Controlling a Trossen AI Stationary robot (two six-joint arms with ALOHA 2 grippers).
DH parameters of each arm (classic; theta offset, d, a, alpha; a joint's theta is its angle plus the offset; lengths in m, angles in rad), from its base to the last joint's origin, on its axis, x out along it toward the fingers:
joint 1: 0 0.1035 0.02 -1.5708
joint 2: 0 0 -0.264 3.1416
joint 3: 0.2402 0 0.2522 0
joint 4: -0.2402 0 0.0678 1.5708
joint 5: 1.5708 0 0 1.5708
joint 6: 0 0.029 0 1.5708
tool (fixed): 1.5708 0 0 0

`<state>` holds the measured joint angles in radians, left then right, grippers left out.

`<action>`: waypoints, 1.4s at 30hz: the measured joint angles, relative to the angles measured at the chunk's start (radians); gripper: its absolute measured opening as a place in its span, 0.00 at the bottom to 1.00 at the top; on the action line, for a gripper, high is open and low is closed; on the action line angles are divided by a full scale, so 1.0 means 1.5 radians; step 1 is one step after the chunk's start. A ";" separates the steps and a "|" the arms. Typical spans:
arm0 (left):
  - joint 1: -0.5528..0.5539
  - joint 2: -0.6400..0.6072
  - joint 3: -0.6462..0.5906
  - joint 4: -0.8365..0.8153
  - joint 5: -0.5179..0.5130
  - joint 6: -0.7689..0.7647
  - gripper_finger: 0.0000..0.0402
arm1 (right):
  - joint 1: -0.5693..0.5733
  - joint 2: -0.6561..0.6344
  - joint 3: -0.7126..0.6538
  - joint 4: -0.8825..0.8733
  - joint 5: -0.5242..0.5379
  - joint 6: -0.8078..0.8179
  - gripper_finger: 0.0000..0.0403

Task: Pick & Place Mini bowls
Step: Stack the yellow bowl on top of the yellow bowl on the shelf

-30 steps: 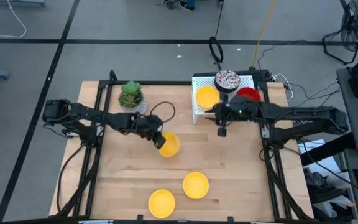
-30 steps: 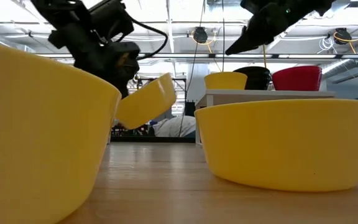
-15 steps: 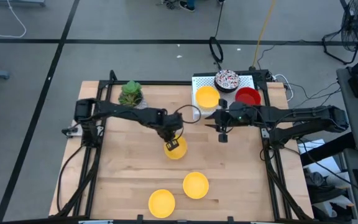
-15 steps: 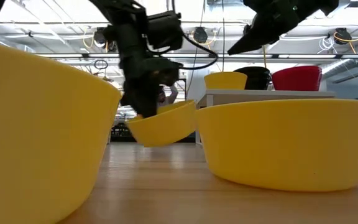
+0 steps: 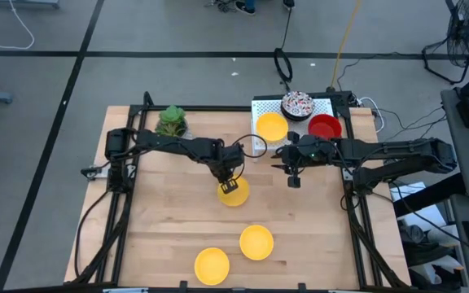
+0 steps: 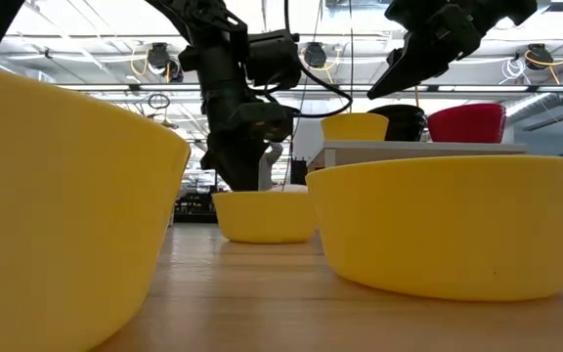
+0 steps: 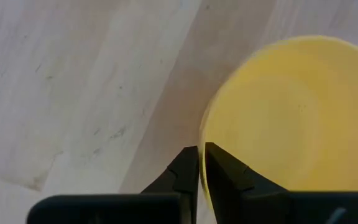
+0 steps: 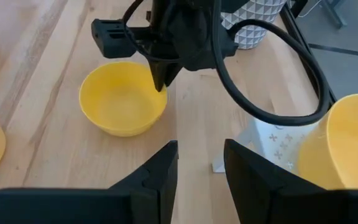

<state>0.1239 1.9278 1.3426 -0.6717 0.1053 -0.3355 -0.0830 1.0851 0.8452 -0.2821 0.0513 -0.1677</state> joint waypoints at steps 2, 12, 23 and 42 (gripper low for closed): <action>0.000 0.000 0.000 0.000 0.000 0.000 0.08 | 0.000 0.000 0.000 0.000 0.000 0.000 0.29; 0.002 -0.030 0.000 -0.008 0.026 -0.006 0.08 | 0.000 0.000 0.000 0.000 0.000 -0.003 0.29; -0.045 -0.197 0.000 -0.027 0.032 -0.026 0.08 | 0.000 0.000 -0.004 0.035 -0.003 -0.001 0.29; -0.212 -0.283 0.000 -0.115 -0.129 -0.170 0.08 | 0.101 0.185 -0.008 0.136 -0.055 -0.107 0.30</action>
<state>-0.1945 1.5032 1.3422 -0.8436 -0.0880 -0.5905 0.0679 1.3628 0.8328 -0.0782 -0.0313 -0.3279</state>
